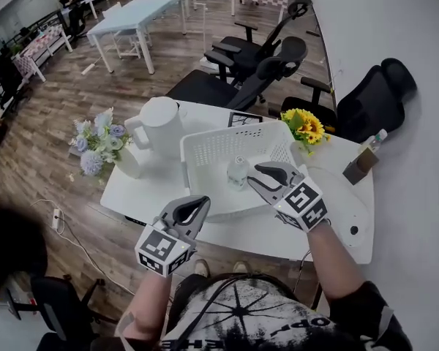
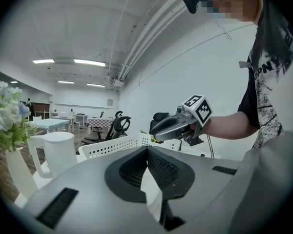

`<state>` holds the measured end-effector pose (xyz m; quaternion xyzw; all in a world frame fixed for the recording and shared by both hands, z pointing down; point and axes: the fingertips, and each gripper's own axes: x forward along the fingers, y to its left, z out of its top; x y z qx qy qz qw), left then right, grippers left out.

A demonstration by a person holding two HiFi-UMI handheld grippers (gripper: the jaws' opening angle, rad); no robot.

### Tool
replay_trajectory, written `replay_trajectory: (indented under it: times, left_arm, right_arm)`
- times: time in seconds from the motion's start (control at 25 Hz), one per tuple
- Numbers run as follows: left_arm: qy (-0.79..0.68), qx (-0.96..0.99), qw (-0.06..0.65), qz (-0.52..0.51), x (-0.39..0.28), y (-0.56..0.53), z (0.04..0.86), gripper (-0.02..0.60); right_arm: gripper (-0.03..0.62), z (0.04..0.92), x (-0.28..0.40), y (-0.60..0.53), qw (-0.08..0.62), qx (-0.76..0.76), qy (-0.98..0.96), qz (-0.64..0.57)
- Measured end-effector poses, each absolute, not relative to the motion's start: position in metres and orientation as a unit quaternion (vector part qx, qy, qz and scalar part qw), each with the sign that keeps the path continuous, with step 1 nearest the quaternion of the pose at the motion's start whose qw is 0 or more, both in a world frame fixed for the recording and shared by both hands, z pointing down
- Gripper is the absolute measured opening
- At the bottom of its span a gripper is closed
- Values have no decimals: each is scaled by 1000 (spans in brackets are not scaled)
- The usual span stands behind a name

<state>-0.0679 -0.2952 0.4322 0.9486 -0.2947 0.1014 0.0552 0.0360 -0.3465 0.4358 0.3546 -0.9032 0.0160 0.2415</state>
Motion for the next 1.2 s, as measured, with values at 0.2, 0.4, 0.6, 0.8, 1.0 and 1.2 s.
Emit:
replay_trajectory:
  times: [0.2, 0.4, 0.6, 0.8, 1.0, 1.2]
  left_arm:
    - [-305, 946, 50, 98, -86, -305, 428, 9]
    - [-313, 943, 45, 104, -102, -313, 431, 9]
    - [-325, 939, 47, 101, -118, -324, 433, 11]
    - [-333, 936, 57, 103, -132, -332, 439, 11]
    - [-337, 933, 64, 106, -140, -338, 446, 9]
    - [-336, 933, 70, 105, -143, -342, 450, 11]
  right_arm:
    - [190, 463, 22, -369, 301, 320, -897, 56]
    - [230, 495, 21, -394, 356, 313, -877, 76]
    - [235, 510, 22, -421, 366, 322, -867, 102]
    - [232, 527, 19, -432, 369, 311, -863, 151]
    - [169, 535, 18, -436, 357, 305, -867, 166]
    - [156, 533, 16, -441, 351, 309, -870, 155]
